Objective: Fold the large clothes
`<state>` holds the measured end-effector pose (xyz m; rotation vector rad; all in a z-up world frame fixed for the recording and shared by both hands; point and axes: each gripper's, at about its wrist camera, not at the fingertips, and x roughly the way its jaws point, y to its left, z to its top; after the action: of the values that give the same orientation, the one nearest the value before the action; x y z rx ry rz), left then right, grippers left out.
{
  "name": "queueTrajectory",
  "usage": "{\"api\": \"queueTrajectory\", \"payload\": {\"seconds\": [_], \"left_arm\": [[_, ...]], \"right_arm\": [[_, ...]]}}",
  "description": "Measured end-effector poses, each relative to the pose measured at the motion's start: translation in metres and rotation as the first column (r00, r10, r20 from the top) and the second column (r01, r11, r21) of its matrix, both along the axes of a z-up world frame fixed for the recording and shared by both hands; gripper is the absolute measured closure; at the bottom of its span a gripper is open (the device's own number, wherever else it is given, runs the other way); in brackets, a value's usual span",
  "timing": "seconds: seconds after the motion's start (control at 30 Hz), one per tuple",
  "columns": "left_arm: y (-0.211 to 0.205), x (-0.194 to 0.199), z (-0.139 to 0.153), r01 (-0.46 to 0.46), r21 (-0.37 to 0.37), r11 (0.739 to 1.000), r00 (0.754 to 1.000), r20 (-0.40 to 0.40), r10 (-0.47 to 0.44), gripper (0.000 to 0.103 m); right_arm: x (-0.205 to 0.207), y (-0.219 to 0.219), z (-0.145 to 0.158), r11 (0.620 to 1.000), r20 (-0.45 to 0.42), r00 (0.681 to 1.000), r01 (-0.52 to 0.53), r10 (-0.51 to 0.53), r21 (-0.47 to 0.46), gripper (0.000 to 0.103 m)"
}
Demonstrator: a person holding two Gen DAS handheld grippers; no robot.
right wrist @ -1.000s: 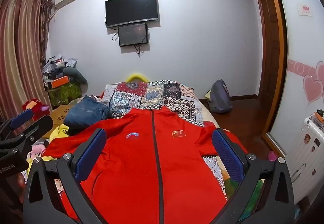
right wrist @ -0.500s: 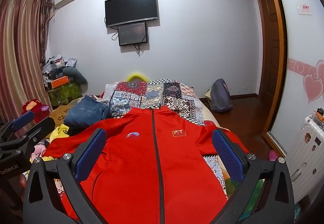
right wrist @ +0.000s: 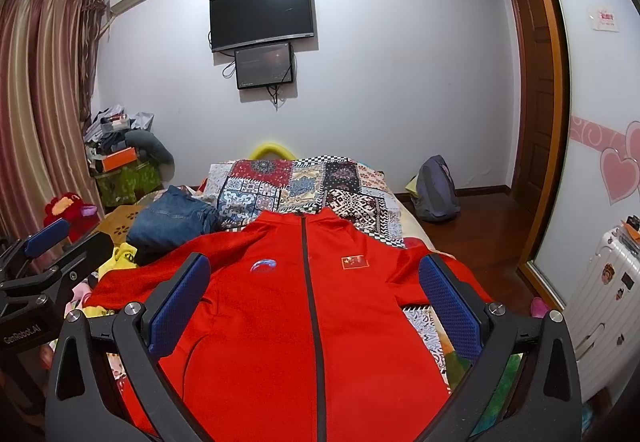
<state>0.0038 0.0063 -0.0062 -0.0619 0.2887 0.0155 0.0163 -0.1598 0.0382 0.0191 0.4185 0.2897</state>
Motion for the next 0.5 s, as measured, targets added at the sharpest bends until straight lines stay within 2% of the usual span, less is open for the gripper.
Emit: {"api": "queueTrajectory", "payload": {"seconds": [0.5], "left_arm": [[0.0003, 0.0010, 0.0018, -0.001, -0.002, 1.000, 1.000, -0.003, 0.001, 0.000]], "right_arm": [[0.0007, 0.0000, -0.0014, 1.000, 0.001, 1.000, -0.003, 0.003, -0.002, 0.000]]}}
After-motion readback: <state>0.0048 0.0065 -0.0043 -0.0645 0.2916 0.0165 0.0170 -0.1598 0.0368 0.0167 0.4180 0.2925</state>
